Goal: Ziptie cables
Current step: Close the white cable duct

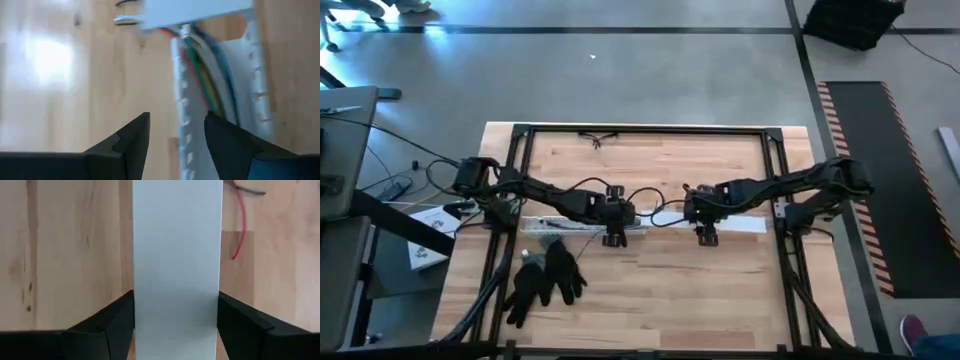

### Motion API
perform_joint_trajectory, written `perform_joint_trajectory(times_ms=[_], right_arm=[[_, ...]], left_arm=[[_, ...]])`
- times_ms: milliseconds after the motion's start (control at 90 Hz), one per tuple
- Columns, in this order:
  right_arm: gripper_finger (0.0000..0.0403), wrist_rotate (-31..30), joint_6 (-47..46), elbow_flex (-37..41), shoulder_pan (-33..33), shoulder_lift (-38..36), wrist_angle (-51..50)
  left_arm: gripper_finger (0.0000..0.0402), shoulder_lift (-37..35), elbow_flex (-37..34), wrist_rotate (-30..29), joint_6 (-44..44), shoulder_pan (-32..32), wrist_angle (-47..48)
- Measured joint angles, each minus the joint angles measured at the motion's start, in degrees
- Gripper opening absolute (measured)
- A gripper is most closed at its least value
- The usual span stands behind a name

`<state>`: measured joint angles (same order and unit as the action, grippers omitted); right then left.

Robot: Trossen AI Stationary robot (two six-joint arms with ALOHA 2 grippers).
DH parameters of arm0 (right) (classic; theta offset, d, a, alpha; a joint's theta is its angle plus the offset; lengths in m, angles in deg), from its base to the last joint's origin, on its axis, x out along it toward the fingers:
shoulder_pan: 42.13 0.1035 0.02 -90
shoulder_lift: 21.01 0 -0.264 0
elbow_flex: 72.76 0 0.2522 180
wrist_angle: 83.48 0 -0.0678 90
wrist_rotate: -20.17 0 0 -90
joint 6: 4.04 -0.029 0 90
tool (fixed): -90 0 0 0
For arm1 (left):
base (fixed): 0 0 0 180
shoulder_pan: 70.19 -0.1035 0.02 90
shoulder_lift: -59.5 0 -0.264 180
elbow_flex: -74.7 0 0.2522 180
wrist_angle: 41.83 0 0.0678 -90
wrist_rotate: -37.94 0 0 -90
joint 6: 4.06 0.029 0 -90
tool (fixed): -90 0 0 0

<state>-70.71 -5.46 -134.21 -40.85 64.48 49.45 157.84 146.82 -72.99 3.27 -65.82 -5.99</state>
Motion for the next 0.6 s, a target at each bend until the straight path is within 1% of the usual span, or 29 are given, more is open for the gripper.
perform_joint_trajectory(times_ms=[122, 333, 478, 600], right_arm=[[0.0224, 0.95, -2.26, 4.48, 0.37, 0.00, 5.02], [0.0224, 1.34, -5.50, 10.29, 0.76, 0.07, 10.81], [0.0226, 0.68, -5.36, 11.42, 0.76, -0.02, 12.64], [0.0240, 1.48, -2.90, 10.89, 0.76, 0.01, 12.20]], left_arm=[[0.0170, -2.67, 1.67, -3.37, -1.19, 0.72, 2.36], [0.0170, -7.57, 1.76, -3.93, -1.82, 1.00, 1.95], [0.0170, -8.73, 1.76, -4.06, -2.59, 0.95, 1.80], [0.0170, -8.67, 1.76, -3.75, -2.61, 0.95, 1.85]])
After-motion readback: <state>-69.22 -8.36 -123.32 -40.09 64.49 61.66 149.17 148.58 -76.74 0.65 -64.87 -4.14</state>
